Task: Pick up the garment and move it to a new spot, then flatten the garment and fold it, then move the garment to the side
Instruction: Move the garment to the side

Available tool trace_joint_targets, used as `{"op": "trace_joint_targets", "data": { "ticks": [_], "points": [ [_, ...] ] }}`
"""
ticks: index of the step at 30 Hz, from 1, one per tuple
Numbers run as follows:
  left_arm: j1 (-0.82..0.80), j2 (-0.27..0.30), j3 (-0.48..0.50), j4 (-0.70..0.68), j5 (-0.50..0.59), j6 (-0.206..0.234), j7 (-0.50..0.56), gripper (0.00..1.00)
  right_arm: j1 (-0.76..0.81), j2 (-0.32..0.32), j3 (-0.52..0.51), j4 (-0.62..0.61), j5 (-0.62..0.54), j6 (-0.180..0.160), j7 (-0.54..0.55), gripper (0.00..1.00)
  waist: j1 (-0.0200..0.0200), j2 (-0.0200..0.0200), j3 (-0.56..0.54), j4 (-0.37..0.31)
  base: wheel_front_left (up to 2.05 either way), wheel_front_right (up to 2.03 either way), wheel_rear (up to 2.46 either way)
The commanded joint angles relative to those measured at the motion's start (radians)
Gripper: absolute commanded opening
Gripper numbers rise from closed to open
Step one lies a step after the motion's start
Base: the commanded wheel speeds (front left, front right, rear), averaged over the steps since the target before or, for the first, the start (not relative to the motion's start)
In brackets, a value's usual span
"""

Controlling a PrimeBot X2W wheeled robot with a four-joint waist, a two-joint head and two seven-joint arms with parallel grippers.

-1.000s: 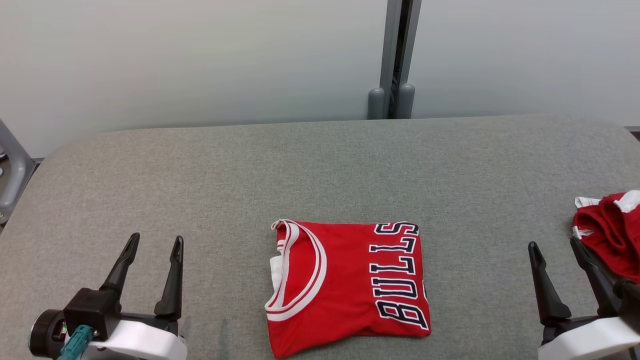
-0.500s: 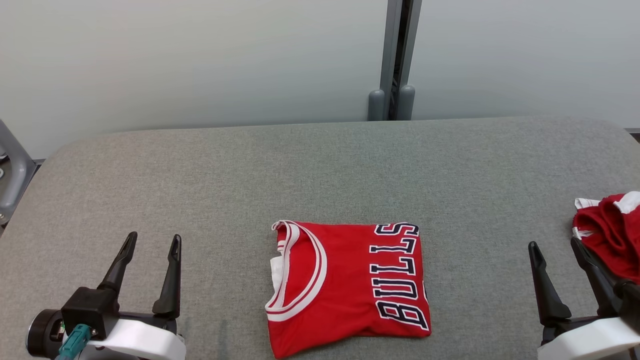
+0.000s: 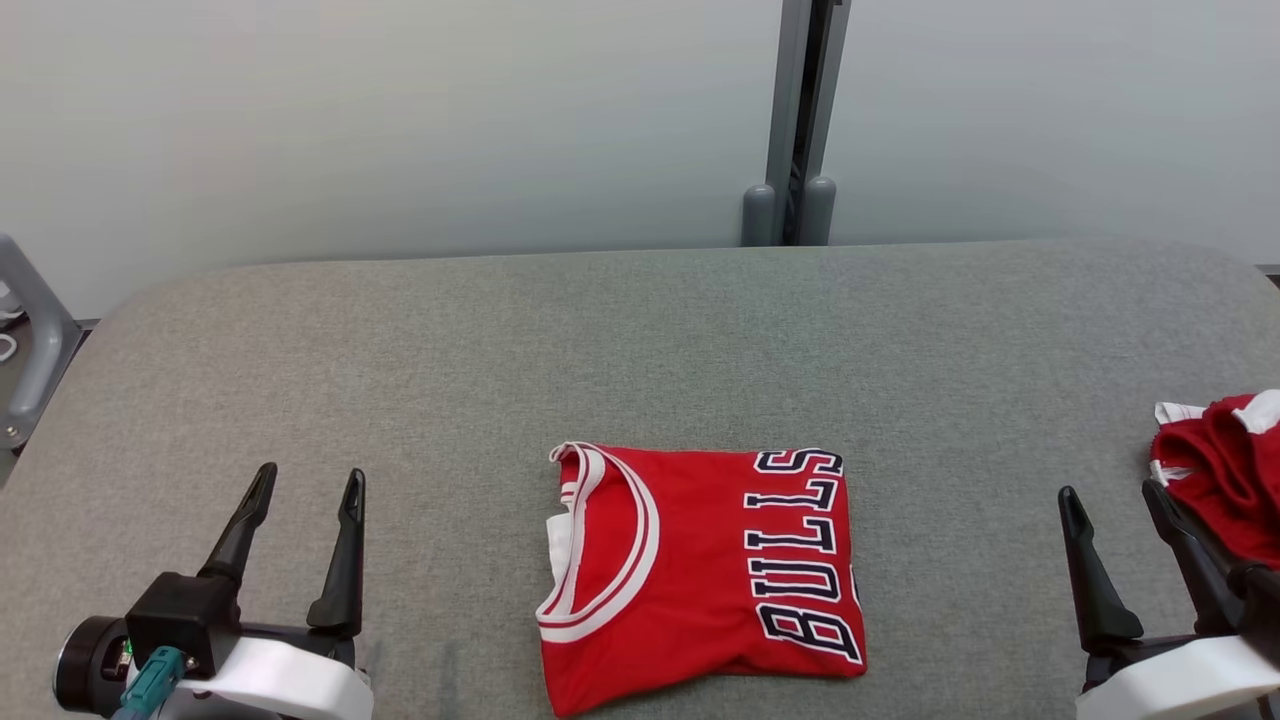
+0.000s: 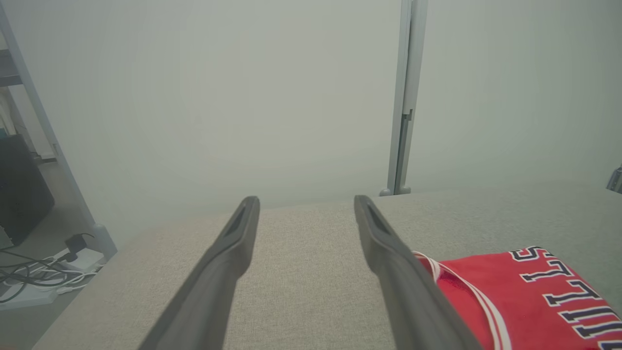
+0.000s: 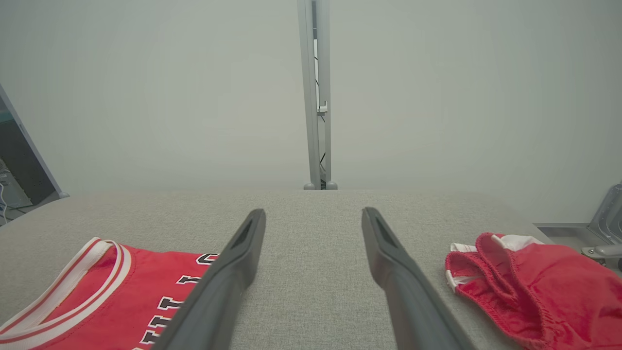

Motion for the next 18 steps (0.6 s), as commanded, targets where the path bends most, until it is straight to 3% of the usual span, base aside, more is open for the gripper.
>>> {"op": "trace_joint_targets", "data": {
  "ticks": [1, 9, 18],
  "points": [
    [-0.010, 0.005, -0.001, -0.003, -0.002, 0.003, 0.000, 1.00, -0.006, -0.001, -0.006, 0.009, 0.005, 0.000, -0.004, 1.00, 0.0000, -0.0001, 0.001, 0.007, 0.00, 0.00, 0.00],
    [-0.037, 0.001, -0.012, -0.011, 0.001, 0.002, 0.003, 1.00, -0.021, -0.008, 0.007, 0.082, 0.024, 0.000, 0.013, 1.00, 0.0000, -0.0001, 0.012, 0.067, 0.00, 0.00, 0.00],
    [-0.095, -0.014, -0.030, -0.005, 0.004, -0.011, -0.010, 1.00, -0.125, -0.037, 0.135, 0.325, 0.077, 0.000, 0.011, 1.00, 0.0000, -0.0001, 0.089, 0.160, 0.00, 0.00, 0.00]
  ]
}}
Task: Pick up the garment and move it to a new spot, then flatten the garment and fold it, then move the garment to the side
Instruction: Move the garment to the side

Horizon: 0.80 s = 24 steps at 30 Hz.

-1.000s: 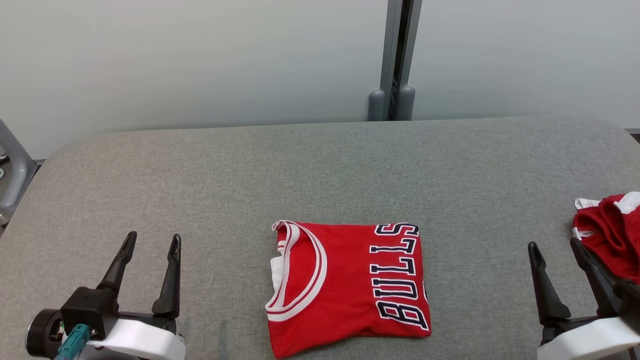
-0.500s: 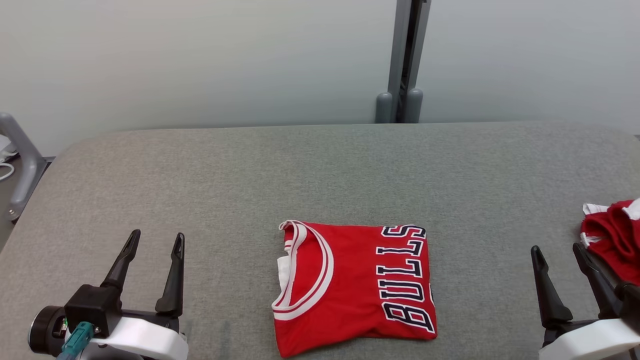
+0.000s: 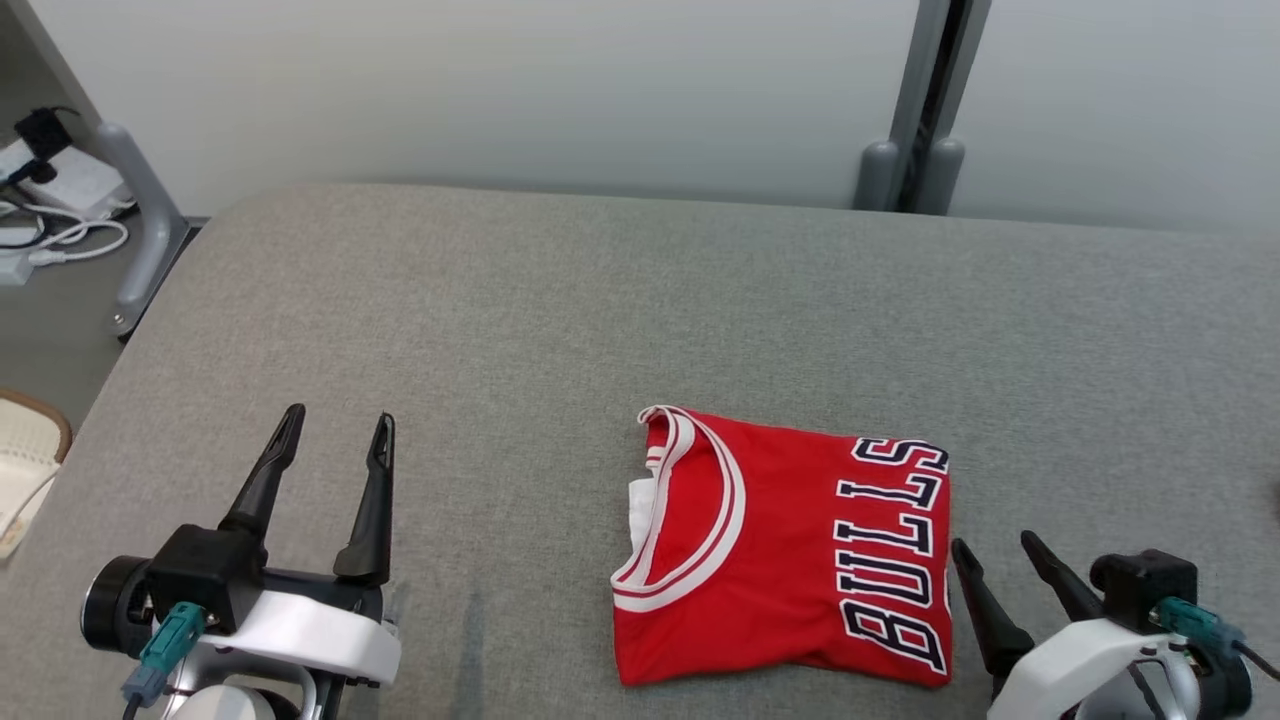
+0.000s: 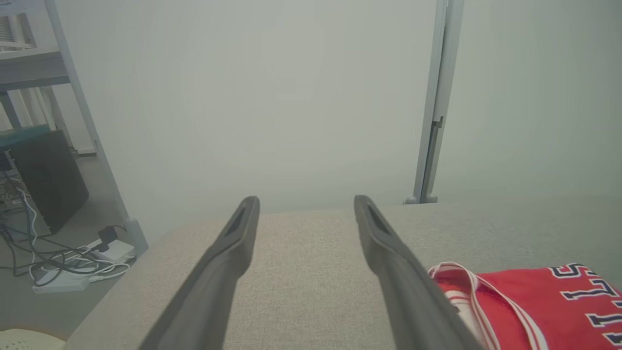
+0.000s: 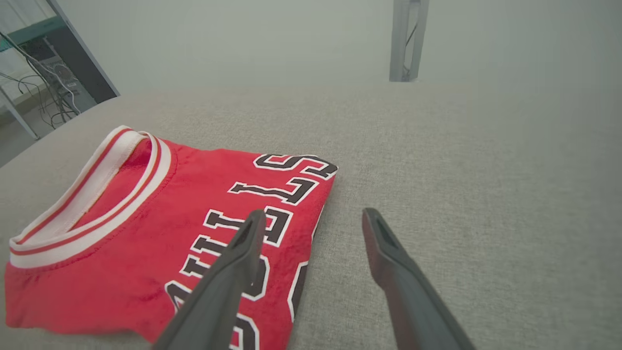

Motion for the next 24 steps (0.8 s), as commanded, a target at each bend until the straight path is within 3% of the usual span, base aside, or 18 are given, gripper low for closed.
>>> {"op": "trace_joint_targets", "data": {
  "ticks": [1, 11, 12, 13, 14, 19, 24],
  "points": [
    [-0.018, 0.000, 0.002, 0.006, 0.001, -0.006, -0.008, 1.00, -0.025, -0.008, 0.013, 0.028, 0.016, 0.000, -0.010, 1.00, 0.0000, 0.0000, 0.035, 0.032, 0.00, 0.00, 0.00],
    [-0.078, -0.034, -0.006, 0.048, -0.009, -0.025, -0.057, 1.00, -0.164, -0.028, 0.083, 0.261, 0.065, 0.000, -0.035, 1.00, 0.0000, 0.0000, 0.126, 0.087, 0.00, 0.00, 0.00],
    [-0.083, -0.036, -0.006, 0.053, -0.009, -0.028, -0.059, 1.00, -0.175, -0.029, 0.086, 0.273, 0.071, 0.000, -0.043, 0.62, 0.0000, 0.0000, 0.132, 0.088, 0.00, 0.00, 0.00],
    [-0.088, -0.039, -0.004, 0.057, -0.008, -0.030, -0.064, 1.00, -0.182, -0.031, 0.094, 0.287, 0.079, 0.000, -0.037, 0.40, 0.0000, 0.0000, 0.138, 0.089, 0.00, 0.00, 0.00],
    [-0.095, -0.043, -0.002, 0.067, -0.009, -0.032, -0.069, 1.00, -0.191, -0.038, 0.109, 0.306, 0.090, 0.000, -0.032, 0.00, 0.0000, 0.0000, 0.145, 0.087, 0.00, 0.00, 0.00],
    [-0.106, -0.047, 0.004, 0.082, -0.007, -0.039, -0.081, 1.00, -0.217, -0.079, 0.128, 0.296, 0.084, -0.002, -0.047, 0.00, 0.0000, 0.0000, 0.152, 0.064, 0.00, 0.00, 0.00],
    [-0.100, -0.039, 0.010, 0.078, 0.000, -0.042, -0.084, 1.00, -0.209, -0.132, 0.176, 0.213, 0.050, -0.001, -0.032, 0.00, 0.0000, 0.0000, 0.152, -0.003, 0.00, 0.00, 0.00]
  ]
}}
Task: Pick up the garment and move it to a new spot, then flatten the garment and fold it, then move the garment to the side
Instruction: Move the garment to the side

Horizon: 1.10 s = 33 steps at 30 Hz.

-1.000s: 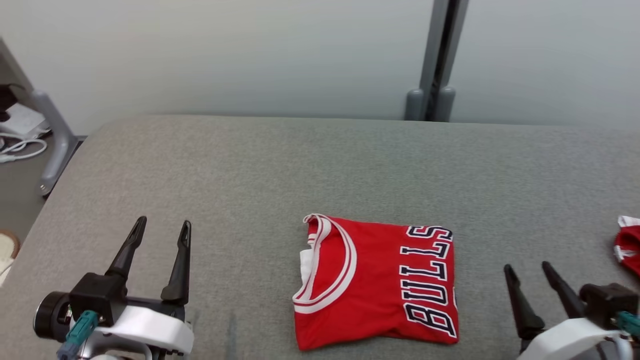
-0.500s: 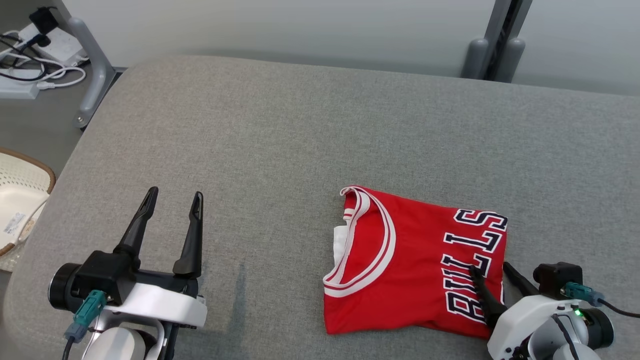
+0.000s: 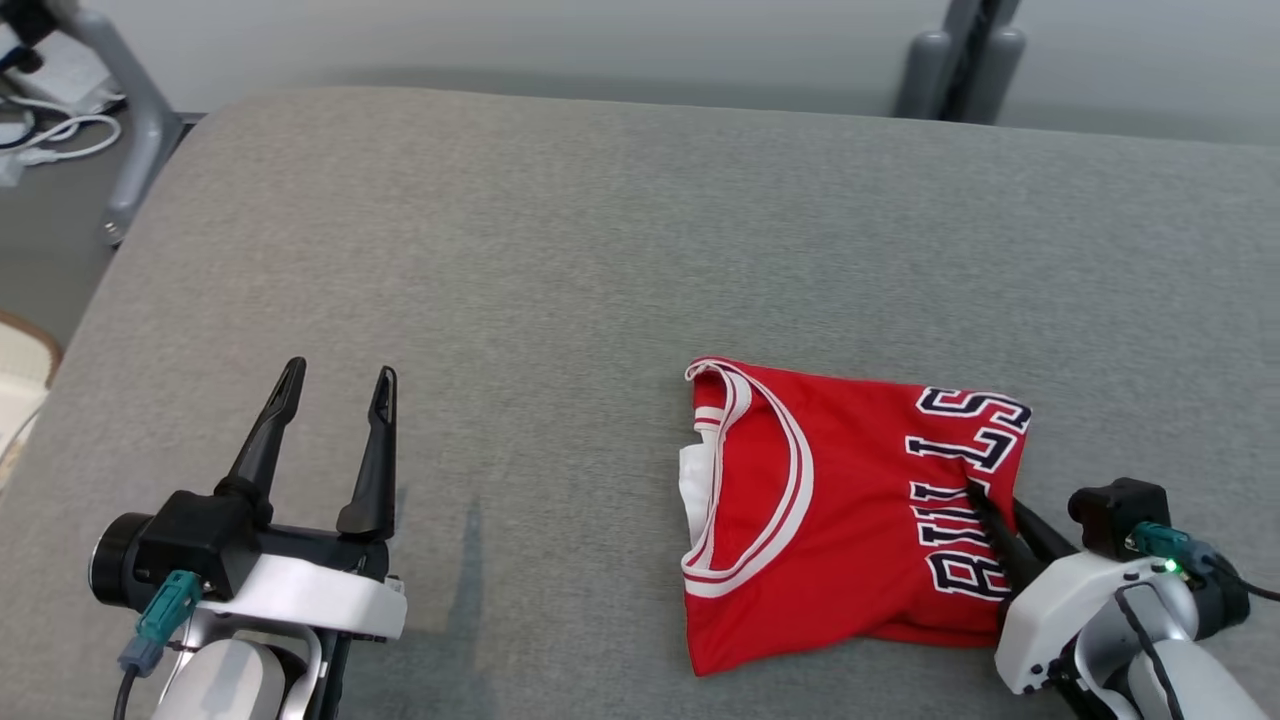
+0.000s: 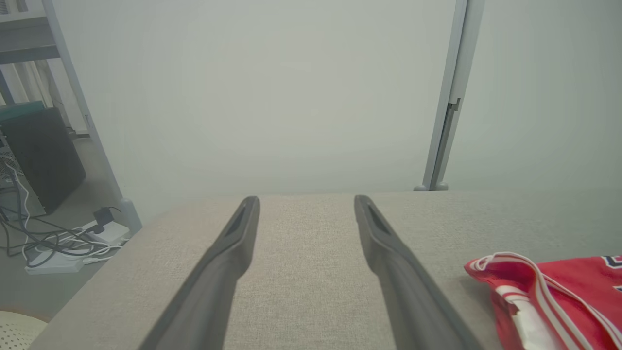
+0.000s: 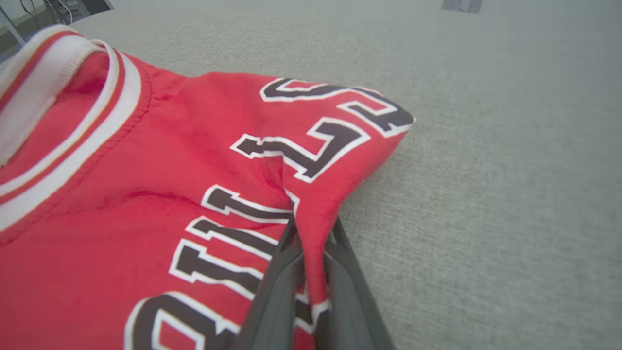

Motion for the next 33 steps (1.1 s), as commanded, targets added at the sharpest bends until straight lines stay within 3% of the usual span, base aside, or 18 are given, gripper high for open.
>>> {"op": "trace_joint_targets", "data": {
  "ticks": [1, 10, 20, 25, 33],
  "points": [
    [-0.011, 0.006, 0.003, -0.005, 0.006, -0.003, -0.003, 1.00, 0.010, -0.025, 0.003, -0.029, -0.008, -0.002, 0.007, 0.00, 0.0000, 0.0000, 0.002, -0.046, 0.00, 0.00, 0.00],
    [-0.017, 0.024, 0.004, -0.038, 0.015, -0.005, -0.003, 1.00, 0.066, -0.151, 0.005, -0.247, -0.055, -0.001, 0.075, 0.00, 0.0000, 0.0000, 0.033, -0.250, 0.00, 0.00, 0.00],
    [-0.080, 0.030, -0.028, -0.063, 0.033, -0.019, 0.021, 1.00, 0.024, -0.275, -0.045, -0.359, -0.043, -0.001, 0.098, 0.00, 0.0000, 0.0000, 0.113, -0.400, 0.00, 0.00, 0.00],
    [-0.130, 0.051, -0.039, -0.087, 0.051, -0.030, 0.050, 1.00, -0.130, -0.338, -0.013, -0.312, -0.015, -0.001, 0.066, 0.00, 0.0000, 0.0000, 0.188, -0.454, 0.00, 0.00, 0.00],
    [-0.231, 0.073, -0.079, -0.125, 0.090, -0.061, 0.093, 1.00, -0.332, -0.479, -0.023, -0.142, 0.042, -0.001, -0.018, 0.00, 0.0000, 0.0000, 0.315, -0.450, 0.00, 0.00, 0.00]
  ]
}}
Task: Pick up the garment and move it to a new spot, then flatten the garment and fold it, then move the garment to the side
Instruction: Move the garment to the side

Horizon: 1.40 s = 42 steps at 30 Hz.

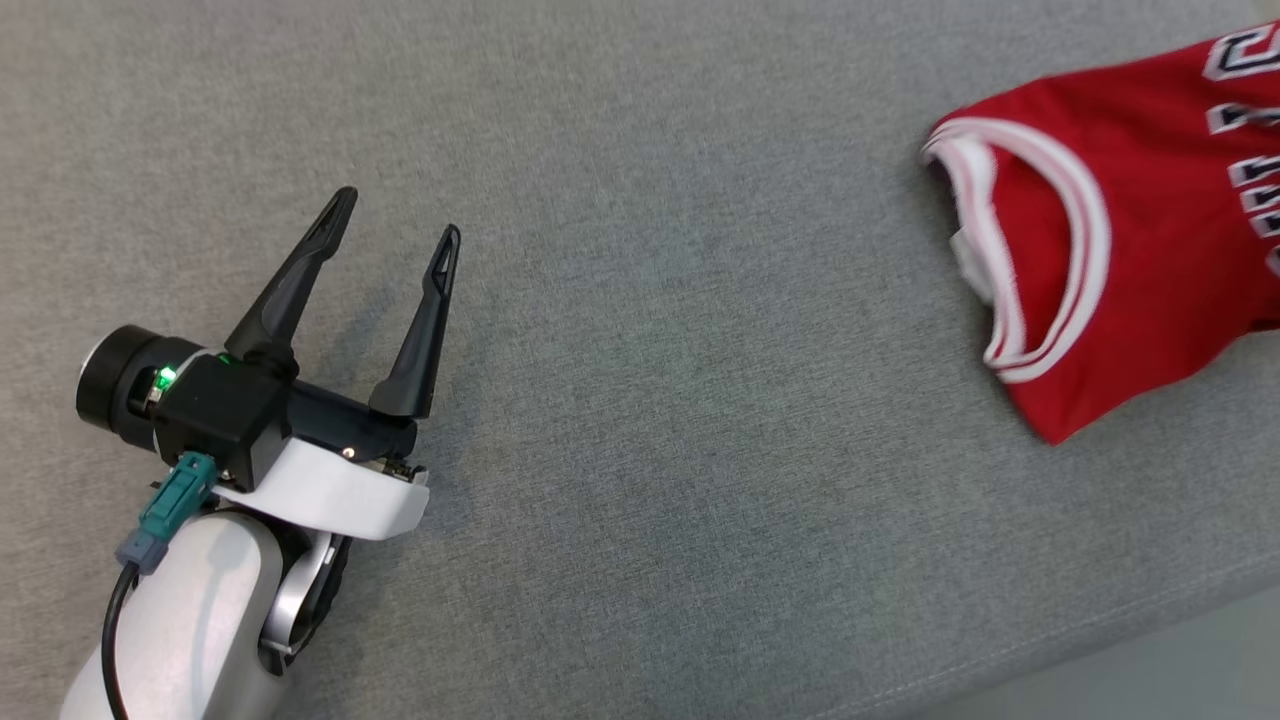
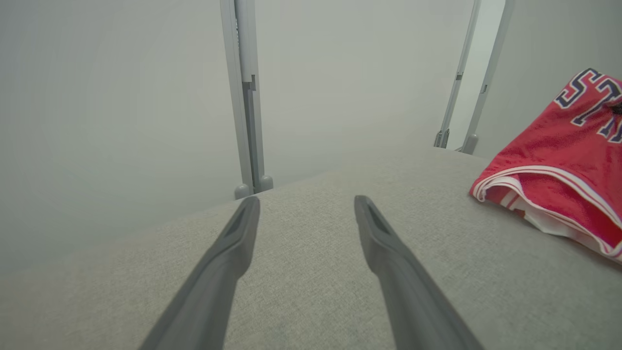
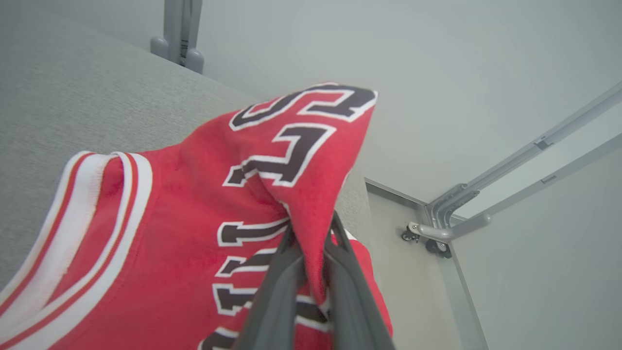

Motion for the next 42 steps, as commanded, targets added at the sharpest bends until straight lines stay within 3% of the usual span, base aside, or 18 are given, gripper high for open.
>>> {"op": "trace_joint_targets", "data": {
  "ticks": [1, 9, 10, 12, 13, 20, 27, 36, 42],
  "points": [
    [-0.028, 0.008, -0.003, -0.007, 0.009, -0.006, 0.004, 1.00, -0.038, -0.033, -0.013, 0.041, 0.016, -0.001, -0.020, 0.00, 0.0000, -0.0001, 0.059, -0.002, 0.00, 0.00, 0.00],
    [-0.067, 0.019, -0.015, -0.017, 0.021, -0.012, 0.015, 1.00, -0.166, -0.126, 0.012, 0.242, 0.018, -0.001, -0.085, 0.00, 0.0000, -0.0001, 0.114, 0.022, 0.00, 0.00, 0.00],
    [-0.071, 0.020, -0.015, -0.017, 0.021, -0.013, 0.015, 1.00, -0.181, -0.125, 0.016, 0.270, 0.017, -0.001, -0.092, 0.09, 0.0000, -0.0001, 0.118, 0.025, 0.00, 0.00, 0.00],
    [-0.077, 0.021, -0.017, -0.020, 0.023, -0.013, 0.018, 1.00, -0.206, -0.118, 0.019, 0.332, 0.004, -0.001, -0.095, 0.64, 0.0000, -0.0001, 0.125, 0.031, 0.00, 0.00, 0.00],
    [-0.078, 0.020, -0.018, -0.020, 0.024, -0.012, 0.018, 1.00, -0.220, -0.109, 0.019, 0.359, -0.001, -0.001, -0.104, 1.00, 0.0000, -0.0001, 0.128, 0.034, 0.00, 0.00, 0.00],
    [-0.068, 0.012, -0.018, -0.002, 0.009, -0.004, 0.004, 1.00, -0.275, -0.046, -0.020, 0.510, -0.072, -0.001, -0.185, 1.00, 0.0000, -0.0001, 0.106, 0.046, 0.00, 0.00, 0.00],
    [-0.024, -0.001, -0.002, 0.031, -0.018, 0.016, -0.024, 1.00, -0.248, 0.047, -0.134, 0.507, -0.103, -0.001, -0.253, 1.00, 0.0000, -0.0001, 0.027, 0.053, 0.00, 0.00, 0.00],
    [0.079, -0.012, 0.051, 0.053, -0.064, 0.064, -0.064, 1.00, -0.045, 0.271, -0.335, 0.230, -0.150, -0.001, -0.267, 1.00, 0.0000, -0.0001, -0.116, 0.087, 0.00, 0.00, 0.00],
    [0.149, -0.020, 0.092, 0.059, -0.094, 0.092, -0.082, 1.00, 0.155, 0.449, -0.347, -0.039, -0.227, -0.001, -0.226, 1.00, 0.0000, -0.0001, -0.205, 0.136, 0.00, 0.00, 0.00]
  ]
}}
